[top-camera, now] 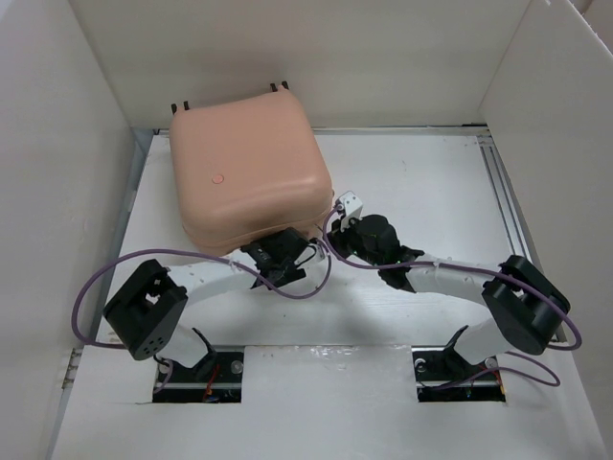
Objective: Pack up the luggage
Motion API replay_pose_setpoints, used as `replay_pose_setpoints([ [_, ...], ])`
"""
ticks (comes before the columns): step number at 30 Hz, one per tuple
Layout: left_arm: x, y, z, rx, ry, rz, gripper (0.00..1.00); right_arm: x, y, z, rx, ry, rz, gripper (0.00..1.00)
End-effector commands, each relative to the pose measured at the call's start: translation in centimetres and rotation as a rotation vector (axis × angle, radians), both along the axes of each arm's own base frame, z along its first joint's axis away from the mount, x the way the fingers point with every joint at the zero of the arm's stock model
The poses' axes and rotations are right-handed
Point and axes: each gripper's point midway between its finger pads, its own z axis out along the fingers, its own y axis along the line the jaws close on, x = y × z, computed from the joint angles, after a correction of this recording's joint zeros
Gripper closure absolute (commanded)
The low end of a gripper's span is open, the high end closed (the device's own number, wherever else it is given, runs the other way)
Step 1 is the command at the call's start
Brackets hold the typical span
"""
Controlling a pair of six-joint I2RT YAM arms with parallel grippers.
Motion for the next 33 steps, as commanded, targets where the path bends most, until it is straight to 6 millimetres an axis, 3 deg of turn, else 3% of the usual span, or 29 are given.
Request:
replay_pose_setpoints([
  [1,0.4,-1.0,-0.3,-0.052,0.017,-0.047,0.27,0.4,0.4,2.1,0.026,-0.035,0.017,1.00],
  [3,-0.3,-1.8,-1.5,-0.068,0.077,-0.086,0.28,0.6,0.6,2.5,0.032,-0.042,0.017,1.00],
  [4,-0.7,-2.6,-2.2,-0.090,0.122,-0.111,0.36,0.6,0.5,2.5,0.026,-0.048,0.020,1.00],
  [5,-1.0,-2.9,-2.5,-0.103,0.148,-0.112,0.48,0.6,0.5,2.5,0.026,-0.048,0.020,1.00],
  [6,-1.2,-3.1,-2.7,-0.103,0.167,-0.117,0.80,0.9,0.3,2.6,0.025,-0.047,0.010,1.00],
  [7,-1.3,-3.0,-3.1,-0.094,0.176,-0.116,0.80,0.8,0.2,2.3,0.014,-0.035,0.010,1.00],
  [8,-1.3,-3.0,-3.1,-0.094,0.176,-0.116,1.00,1.0,-0.3,1.9,0.004,-0.025,0.000,1.00],
  [11,-2.1,-1.2,-4.3,-0.061,0.220,-0.100,1.00,2.3,-2.9,1.1,-0.041,0.016,-0.102,1.00],
  [13,-3.1,0.2,-5.0,-0.030,0.279,-0.124,1.00,3.7,-6.4,0.2,-0.077,0.036,-0.227,1.00],
  [15,-4.4,2.3,-5.7,0.025,0.283,-0.131,1.00,4.7,-9.6,0.8,-0.085,0.038,-0.333,1.00],
  [16,-4.3,2.7,-5.9,0.042,0.260,-0.147,1.00,5.9,-12.4,0.8,-0.083,0.040,-0.405,1.00],
  [20,-6.8,4.0,-6.7,0.111,0.244,-0.256,1.00,9.5,-16.9,3.3,-0.115,-0.032,-0.494,1.00],
  [21,-7.5,4.2,-6.4,0.109,0.238,-0.270,1.00,10.3,-17.3,2.7,-0.162,-0.037,-0.480,1.00],
  [23,-8.6,3.4,-6.3,0.089,0.248,-0.324,1.00,12.3,-17.0,4.3,-0.173,-0.081,-0.445,1.00],
  [24,-8.9,3.2,-6.1,0.082,0.250,-0.342,1.00,13.0,-16.7,3.4,-0.211,-0.080,-0.422,1.00],
  [27,-9.5,2.6,-5.8,0.064,0.244,-0.368,1.00,14.3,-15.3,4.0,-0.196,-0.097,-0.348,1.00],
  [29,-9.5,2.6,-5.7,0.057,0.247,-0.354,1.00,13.9,-13.6,4.2,-0.176,-0.126,-0.237,1.00],
  [30,-9.7,2.3,-5.7,0.045,0.261,-0.345,1.00,12.4,-13.0,3.3,-0.168,-0.136,-0.163,1.00],
  [31,-9.7,2.3,-5.6,0.045,0.261,-0.345,1.00,11.8,-12.1,5.7,-0.140,-0.252,-0.093,0.92],
  [32,-9.9,2.2,-5.7,0.033,0.270,-0.339,1.00,10.2,-10.9,5.7,-0.120,-0.270,-0.020,0.81],
  [33,-10.0,2.1,-5.8,0.021,0.277,-0.332,1.00,8.4,-9.9,5.6,-0.085,-0.273,0.071,0.53],
])
